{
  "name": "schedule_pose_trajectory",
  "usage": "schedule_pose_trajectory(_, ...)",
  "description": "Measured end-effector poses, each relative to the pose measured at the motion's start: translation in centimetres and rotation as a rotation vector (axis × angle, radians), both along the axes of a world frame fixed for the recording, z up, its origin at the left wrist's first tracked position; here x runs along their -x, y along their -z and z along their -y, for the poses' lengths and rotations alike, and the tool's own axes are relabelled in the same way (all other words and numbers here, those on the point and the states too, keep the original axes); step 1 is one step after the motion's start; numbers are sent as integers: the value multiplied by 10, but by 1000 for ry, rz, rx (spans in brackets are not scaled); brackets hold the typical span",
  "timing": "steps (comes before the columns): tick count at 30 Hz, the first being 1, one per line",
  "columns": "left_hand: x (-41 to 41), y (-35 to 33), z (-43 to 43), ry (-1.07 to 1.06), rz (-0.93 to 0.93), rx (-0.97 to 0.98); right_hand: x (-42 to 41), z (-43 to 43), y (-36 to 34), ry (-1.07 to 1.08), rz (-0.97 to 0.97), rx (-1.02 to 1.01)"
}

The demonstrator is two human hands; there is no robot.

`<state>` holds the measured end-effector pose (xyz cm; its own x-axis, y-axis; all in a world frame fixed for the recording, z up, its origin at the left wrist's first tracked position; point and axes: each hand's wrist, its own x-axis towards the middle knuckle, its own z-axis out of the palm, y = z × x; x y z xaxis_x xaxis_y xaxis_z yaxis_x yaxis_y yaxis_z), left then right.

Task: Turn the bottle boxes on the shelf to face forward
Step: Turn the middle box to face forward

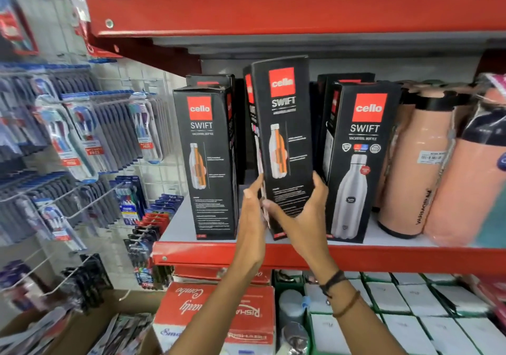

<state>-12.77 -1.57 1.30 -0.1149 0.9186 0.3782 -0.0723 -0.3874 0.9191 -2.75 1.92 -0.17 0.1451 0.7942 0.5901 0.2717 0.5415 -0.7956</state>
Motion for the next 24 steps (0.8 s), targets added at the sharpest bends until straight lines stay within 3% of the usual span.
schedule_pose_trajectory(6,9,-25,-12,-140,-77,-19,-7,-10,-8,-46,-65,-23)
schedule_pose_trajectory(9,13,-22,-20,-44,-81,-2,-10,-11,-4,-118,-35,-32)
schedule_pose_trajectory(13,16,-2,-22,71,-63,-6,-15,-13,4,-60,-5,-56)
schedule_pose_trajectory(24,11,24,-15,111,-197,61,-21,-19,36,-75,7,56)
